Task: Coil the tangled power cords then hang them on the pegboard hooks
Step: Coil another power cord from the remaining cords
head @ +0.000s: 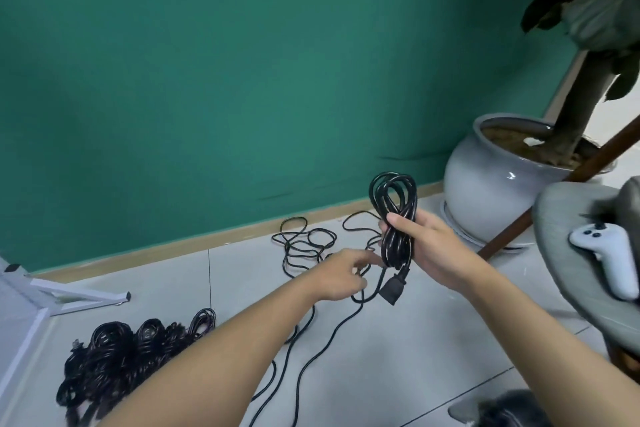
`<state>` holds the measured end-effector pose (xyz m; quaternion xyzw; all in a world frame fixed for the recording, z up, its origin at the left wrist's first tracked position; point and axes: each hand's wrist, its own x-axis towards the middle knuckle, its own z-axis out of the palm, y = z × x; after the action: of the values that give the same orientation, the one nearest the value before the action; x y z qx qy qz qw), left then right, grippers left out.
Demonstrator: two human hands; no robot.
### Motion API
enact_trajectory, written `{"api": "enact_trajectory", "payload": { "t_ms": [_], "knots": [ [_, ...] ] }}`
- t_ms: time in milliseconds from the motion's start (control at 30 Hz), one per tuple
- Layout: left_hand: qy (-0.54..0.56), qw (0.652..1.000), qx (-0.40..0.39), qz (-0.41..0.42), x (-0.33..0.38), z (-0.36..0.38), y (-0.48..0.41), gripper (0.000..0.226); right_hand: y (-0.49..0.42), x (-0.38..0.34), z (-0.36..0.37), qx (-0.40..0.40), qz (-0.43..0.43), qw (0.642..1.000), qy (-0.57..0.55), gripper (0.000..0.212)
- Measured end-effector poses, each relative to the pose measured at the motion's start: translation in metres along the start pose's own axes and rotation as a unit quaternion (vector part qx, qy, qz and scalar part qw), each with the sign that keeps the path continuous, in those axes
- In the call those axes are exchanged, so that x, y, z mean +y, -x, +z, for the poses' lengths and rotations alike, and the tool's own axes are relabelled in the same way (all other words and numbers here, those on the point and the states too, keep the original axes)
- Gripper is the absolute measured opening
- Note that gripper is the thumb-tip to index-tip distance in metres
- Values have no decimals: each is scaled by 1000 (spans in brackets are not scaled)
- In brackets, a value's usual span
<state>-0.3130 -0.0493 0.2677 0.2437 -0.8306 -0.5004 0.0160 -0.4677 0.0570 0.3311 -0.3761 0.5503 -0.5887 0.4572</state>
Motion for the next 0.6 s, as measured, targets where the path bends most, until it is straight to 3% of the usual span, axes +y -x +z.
{"api": "enact_trajectory", "payload": {
  "t_ms": [133, 267, 333, 433, 533, 600],
  "knots": [
    [-15, 999, -30, -12, -8, 11, -8, 15, 2, -3, -12, 2, 4, 999, -49, 22],
    [-82, 992, -75, -60, -17, 4, 3, 15, 2, -3, -15, 62, 4, 997, -53, 9],
    [-111, 991, -41, -63, -20, -6, 8, 18, 0, -1, -16, 122, -10, 991, 53, 16],
    [-174, 984, 19, -16, -17, -27, 16, 23, -5, 10, -24, 173, -12, 949, 262, 20],
    [-195, 976, 76, 55, -5, -43, 26, 16, -10, 18, -26, 133, 25, 922, 363, 23],
    [-186, 968, 126, 111, 5, -52, 33, 11, -9, 18, -16, 64, 33, 907, 414, 22]
  ]
}}
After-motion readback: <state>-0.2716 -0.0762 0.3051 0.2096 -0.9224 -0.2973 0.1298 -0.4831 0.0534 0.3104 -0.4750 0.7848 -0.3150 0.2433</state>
